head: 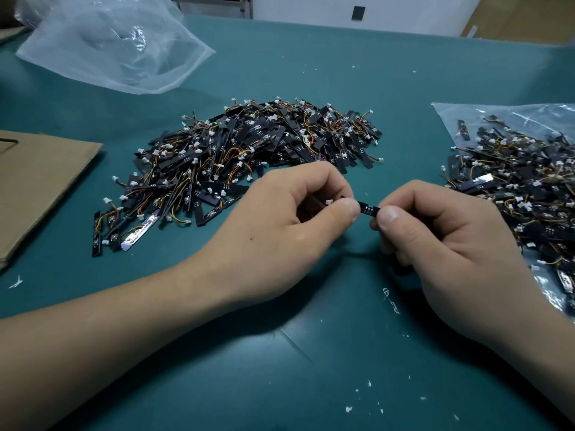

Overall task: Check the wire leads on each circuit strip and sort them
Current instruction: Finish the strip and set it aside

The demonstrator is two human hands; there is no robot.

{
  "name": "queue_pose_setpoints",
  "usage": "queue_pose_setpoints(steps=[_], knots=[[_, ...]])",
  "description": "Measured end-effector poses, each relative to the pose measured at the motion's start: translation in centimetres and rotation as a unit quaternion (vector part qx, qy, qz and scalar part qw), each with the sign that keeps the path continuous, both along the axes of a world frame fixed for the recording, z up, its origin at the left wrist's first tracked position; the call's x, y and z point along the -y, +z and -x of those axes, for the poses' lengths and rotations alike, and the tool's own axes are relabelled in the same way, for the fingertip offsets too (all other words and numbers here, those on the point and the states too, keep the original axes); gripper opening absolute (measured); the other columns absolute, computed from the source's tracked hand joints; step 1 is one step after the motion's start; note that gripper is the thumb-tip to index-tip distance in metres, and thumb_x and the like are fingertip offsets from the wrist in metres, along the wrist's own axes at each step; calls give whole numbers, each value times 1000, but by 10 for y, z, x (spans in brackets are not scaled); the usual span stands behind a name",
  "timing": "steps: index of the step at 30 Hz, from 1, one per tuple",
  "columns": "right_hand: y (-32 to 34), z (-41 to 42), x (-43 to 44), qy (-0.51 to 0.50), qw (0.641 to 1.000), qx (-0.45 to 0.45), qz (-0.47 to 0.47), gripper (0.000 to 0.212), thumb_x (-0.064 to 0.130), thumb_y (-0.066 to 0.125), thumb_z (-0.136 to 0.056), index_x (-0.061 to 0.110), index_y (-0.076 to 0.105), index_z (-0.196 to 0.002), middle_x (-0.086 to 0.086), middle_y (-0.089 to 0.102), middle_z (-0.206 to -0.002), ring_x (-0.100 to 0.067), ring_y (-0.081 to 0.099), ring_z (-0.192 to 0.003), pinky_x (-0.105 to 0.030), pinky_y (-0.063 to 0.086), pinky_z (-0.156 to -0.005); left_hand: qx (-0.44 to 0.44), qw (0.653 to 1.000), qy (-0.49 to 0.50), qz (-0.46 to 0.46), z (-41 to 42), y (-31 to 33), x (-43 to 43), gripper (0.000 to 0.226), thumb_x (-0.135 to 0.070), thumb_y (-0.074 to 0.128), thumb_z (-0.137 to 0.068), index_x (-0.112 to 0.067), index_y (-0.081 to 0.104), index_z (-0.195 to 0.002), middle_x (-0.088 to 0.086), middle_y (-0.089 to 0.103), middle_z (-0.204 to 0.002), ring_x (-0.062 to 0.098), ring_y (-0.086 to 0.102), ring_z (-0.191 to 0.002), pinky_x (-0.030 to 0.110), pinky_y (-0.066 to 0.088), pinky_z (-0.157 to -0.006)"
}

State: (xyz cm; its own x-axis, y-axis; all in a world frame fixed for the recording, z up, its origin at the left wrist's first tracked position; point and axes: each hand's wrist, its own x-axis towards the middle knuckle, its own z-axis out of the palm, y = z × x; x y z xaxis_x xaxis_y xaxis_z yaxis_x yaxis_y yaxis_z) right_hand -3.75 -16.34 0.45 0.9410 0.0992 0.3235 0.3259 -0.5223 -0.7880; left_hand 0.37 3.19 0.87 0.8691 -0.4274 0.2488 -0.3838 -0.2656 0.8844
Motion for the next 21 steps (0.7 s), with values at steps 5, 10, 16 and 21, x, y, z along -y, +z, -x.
queue_pose_setpoints(steps=[5,10,16,21], knots=[[0,0,0,-4,1000,0,2,26,44,54,-92,23,64,-81,-7,59,-64,-23,52,-55,-43,44,-55,-14,1000,-9,16,0,-1,0,13,-26,63,-93,-15,67,-88,10,71,-82,28,63,-73,40,53,-67],[0,1,1,7,1000,2,0,24,44,55,-93,25,63,-83,-7,60,-66,-23,52,-54,-43,44,-55,-9,999,-12,29,-1,0,-1,13,-24,64,-93,-14,67,-85,15,65,-75,29,53,-65,32,43,-58],[0,1,0,-5,1000,8,-5,21,44,58,-93,26,64,-84,-5,60,-67,-23,53,-54,-45,45,-55,-16,999,-14,43,-1,-1,0,13,-24,63,-92,-12,66,-87,16,69,-80,38,59,-73,47,48,-65],[0,2,0,0,1000,8,6,23,44,58,-93,24,63,-83,-5,60,-66,-24,52,-54,-46,45,-54,-14,999,-19,39,-1,-2,-1,16,-23,69,-94,-12,68,-84,15,62,-69,14,48,-56,30,40,-52]])
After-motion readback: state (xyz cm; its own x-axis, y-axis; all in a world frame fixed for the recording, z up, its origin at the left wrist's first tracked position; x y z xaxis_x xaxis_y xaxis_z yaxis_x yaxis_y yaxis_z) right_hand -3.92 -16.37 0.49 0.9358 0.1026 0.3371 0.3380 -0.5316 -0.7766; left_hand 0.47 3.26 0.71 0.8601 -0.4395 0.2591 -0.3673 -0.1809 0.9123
